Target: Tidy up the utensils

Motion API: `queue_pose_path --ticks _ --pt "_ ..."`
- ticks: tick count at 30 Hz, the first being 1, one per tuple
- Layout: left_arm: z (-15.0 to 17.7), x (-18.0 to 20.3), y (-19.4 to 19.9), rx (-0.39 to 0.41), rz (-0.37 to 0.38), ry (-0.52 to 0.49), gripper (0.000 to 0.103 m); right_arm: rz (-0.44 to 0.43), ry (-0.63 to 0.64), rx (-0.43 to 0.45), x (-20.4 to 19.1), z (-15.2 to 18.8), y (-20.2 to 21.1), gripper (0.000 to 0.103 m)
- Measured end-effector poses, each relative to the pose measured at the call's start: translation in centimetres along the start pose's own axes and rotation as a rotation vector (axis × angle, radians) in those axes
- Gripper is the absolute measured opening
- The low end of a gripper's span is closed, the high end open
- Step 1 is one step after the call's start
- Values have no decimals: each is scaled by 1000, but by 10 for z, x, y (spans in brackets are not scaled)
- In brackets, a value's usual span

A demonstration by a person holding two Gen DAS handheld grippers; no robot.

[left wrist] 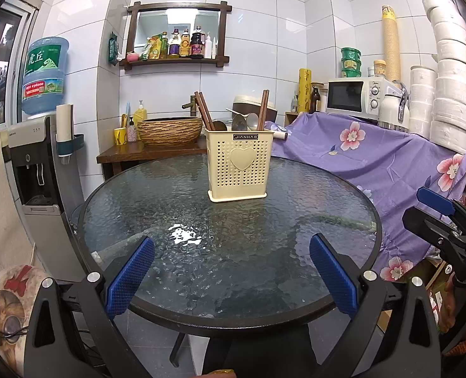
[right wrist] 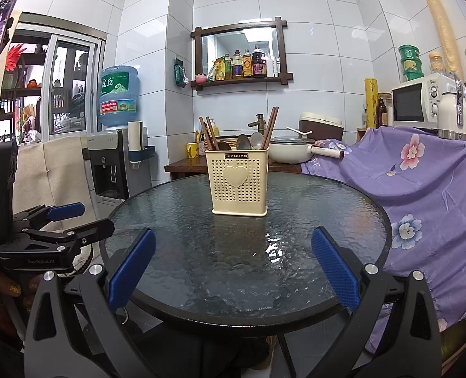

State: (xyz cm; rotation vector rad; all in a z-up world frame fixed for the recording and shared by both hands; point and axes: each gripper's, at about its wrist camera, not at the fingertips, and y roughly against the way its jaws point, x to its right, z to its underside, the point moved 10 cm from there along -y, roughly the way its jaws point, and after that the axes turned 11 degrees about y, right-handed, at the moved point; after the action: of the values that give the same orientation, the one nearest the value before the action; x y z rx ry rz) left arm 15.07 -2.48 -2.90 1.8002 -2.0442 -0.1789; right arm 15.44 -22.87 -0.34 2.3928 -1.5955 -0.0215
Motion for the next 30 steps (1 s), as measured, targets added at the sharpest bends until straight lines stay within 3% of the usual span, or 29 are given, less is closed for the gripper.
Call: queue_pose_path --ticks 30 --pt "-2 -5 0 1 -8 0 97 -9 1 -13 -2 2 -4 97"
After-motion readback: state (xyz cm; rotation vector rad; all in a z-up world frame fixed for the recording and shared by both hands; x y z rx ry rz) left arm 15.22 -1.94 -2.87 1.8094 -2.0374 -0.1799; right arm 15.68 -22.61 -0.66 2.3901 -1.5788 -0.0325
